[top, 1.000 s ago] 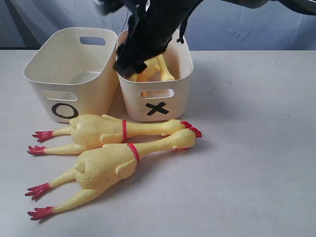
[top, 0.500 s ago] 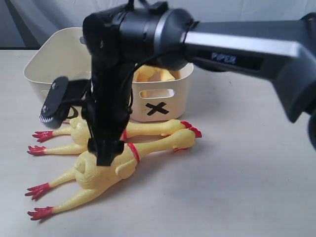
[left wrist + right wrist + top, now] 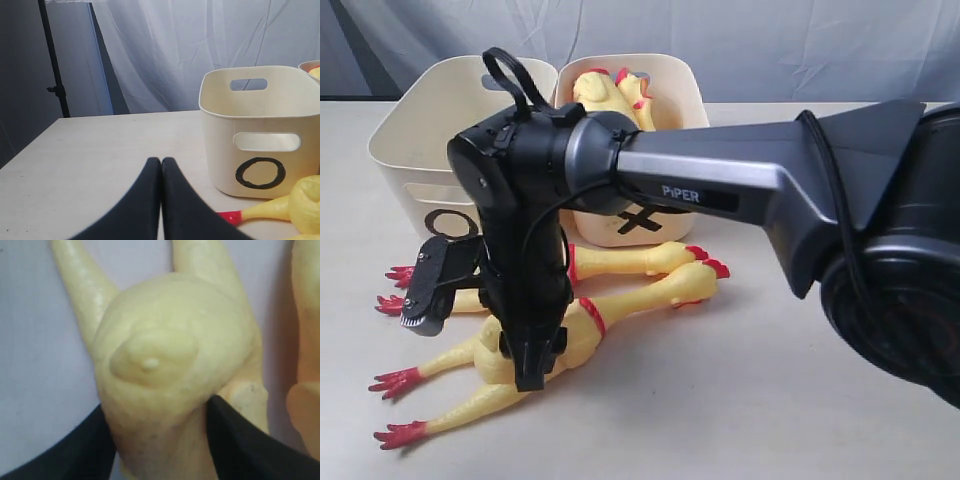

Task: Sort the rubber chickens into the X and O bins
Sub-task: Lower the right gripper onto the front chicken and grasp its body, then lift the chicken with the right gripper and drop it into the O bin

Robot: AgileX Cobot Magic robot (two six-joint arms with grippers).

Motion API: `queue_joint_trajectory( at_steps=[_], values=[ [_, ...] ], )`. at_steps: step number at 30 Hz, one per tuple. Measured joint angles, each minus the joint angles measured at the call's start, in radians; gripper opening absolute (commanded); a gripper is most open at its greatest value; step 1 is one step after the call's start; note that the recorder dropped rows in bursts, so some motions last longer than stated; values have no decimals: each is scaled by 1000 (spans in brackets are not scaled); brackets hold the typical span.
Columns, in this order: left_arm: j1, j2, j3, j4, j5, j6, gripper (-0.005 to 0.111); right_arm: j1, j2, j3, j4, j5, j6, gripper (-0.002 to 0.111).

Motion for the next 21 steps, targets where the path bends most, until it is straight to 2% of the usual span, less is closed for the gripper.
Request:
queue_joint_trajectory(
  at_steps=[7,8,11,12,16,21],
  values=[
    [0,0,0,0,0,0,0,2,0,-2,55,10,8,-1],
    [0,0,0,0,0,0,0,0,-4,0,94,10,13,-1],
    [0,0,0,0,0,0,0,14,-59,18,363,25,3,-1],
    [0,0,0,0,0,0,0,21,-76,20,368,27,3,-1],
    [0,0,0,0,0,0,0,20,-273,22,156,37,120,-1],
    [0,0,0,-3,-7,-3,0,20,-491,-8,57,48,139,-1]
  ],
)
